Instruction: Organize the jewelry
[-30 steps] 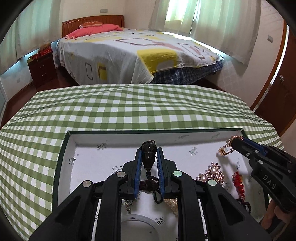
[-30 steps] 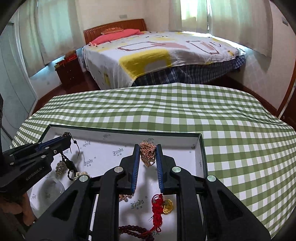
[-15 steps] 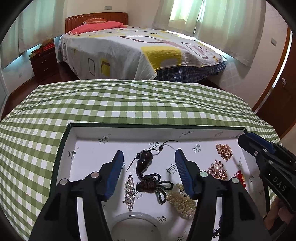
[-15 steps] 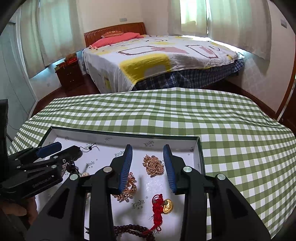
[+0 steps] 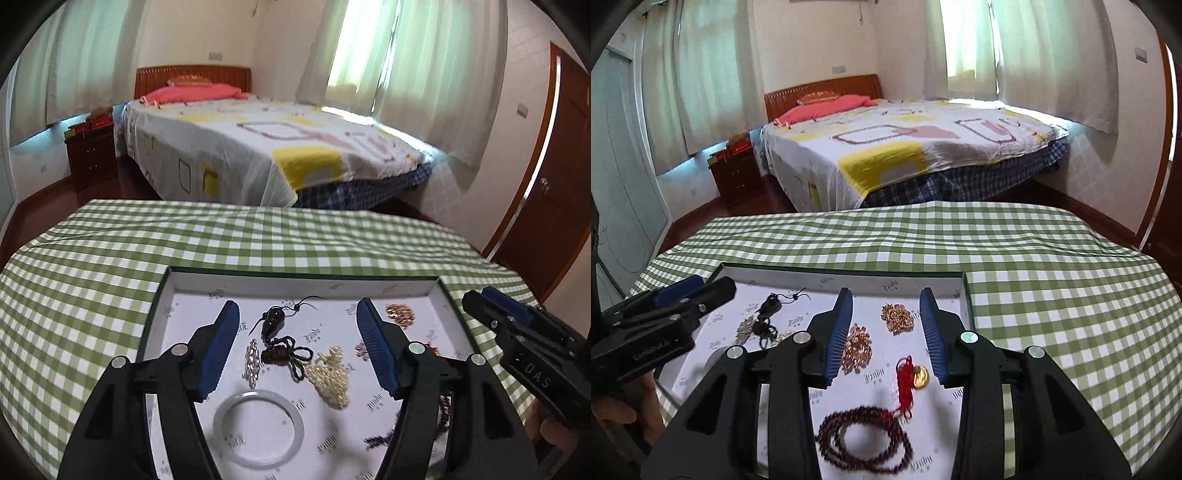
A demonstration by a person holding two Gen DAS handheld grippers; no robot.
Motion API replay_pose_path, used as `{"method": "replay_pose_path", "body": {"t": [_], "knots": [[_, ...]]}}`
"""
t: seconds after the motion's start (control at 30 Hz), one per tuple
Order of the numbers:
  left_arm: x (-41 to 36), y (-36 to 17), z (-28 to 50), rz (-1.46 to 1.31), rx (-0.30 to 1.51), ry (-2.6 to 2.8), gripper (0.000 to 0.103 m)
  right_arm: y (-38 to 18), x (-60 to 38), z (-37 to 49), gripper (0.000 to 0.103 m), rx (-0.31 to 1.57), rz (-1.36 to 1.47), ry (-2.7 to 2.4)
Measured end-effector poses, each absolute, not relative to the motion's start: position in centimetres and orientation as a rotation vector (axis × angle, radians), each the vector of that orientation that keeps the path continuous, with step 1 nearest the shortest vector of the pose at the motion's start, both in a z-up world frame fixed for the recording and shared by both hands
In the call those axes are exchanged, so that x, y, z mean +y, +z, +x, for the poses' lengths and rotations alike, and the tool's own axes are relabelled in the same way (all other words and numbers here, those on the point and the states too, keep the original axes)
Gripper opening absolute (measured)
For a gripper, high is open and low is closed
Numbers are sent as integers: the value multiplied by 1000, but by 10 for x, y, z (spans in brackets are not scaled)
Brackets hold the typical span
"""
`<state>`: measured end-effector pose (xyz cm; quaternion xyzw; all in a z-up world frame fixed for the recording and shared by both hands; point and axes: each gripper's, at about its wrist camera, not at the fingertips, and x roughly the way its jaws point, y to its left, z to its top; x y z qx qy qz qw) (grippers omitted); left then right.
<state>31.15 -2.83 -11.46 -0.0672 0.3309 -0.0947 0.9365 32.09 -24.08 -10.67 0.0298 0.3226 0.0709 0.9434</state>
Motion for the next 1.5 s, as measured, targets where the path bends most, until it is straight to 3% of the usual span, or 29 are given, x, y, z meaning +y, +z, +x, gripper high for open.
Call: {"method": "replay_pose_path", "body": {"t": [0.33,0.83,1.5], "knots": [[-20,-103,269,-171,615,-187,64,-100,-247,270,38,628,69,122],[11,-127,207,-205,647,-118,64,-150,-253,202,38,742,101,96],[18,-167,177,-172,761,-90,64,-183,-247,215,37,874,87,94]]}}
